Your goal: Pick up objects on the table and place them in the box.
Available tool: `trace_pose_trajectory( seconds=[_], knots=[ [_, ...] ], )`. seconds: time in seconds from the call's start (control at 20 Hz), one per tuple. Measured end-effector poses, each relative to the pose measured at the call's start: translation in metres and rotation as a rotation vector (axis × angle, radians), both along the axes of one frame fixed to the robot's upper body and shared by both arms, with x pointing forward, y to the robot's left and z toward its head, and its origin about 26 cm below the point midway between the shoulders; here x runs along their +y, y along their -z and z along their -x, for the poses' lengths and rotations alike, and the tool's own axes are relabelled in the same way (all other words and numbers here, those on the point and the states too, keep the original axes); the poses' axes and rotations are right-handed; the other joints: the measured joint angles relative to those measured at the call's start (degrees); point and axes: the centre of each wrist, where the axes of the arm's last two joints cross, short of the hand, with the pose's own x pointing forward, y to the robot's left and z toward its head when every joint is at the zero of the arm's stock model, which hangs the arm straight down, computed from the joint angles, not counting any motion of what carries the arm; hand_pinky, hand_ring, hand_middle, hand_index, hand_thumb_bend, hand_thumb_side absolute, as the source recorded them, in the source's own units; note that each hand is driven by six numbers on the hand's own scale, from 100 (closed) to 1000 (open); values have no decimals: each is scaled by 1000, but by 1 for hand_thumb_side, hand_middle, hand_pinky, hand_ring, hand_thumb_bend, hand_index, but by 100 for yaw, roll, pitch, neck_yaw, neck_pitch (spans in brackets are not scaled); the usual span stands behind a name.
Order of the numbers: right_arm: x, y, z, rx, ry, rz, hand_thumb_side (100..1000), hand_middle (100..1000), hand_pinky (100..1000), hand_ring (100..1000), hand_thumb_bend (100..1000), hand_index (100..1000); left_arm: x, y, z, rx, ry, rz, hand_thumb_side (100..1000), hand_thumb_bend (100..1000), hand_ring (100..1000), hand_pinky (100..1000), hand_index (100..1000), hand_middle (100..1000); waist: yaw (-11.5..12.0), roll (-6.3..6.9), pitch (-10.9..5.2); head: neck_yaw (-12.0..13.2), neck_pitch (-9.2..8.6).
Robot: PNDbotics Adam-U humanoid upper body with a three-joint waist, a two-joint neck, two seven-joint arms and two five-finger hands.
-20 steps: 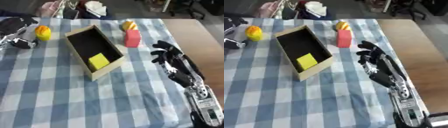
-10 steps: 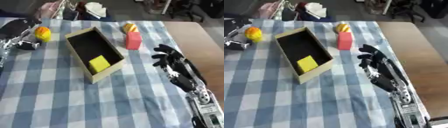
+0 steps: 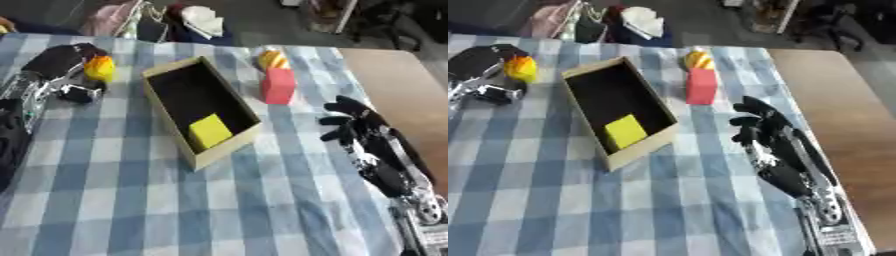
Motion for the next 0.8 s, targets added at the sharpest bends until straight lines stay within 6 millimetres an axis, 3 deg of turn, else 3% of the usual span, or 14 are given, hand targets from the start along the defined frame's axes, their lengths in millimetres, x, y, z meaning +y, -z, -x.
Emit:
trace_pose_trajectory(
  seconds=[0.05,0.35,0.6,0.8],
  knots=[
    [0,0,0,0,-1,-1,498,829,649,781,100,929,0,0,0,3,-1,-2,288,205,669,749,856,691,0,0,0,0,0],
    [0,0,0,2,-1,0,501,825,648,778,100,928,1,2,1,-32,-1,2,258,195,527,671,726,483,3,0,0,-34,0],
    [0,0,0,3,-2,1,500,824,647,778,100,927,1,5,2,-84,15,13,227,103,469,631,657,388,30,0,0,-84,0],
    [0,0,0,4,0,0,499,824,647,778,100,927,-2,1,2,-132,57,35,214,100,452,623,634,358,57,0,0,-134,1]
  ],
)
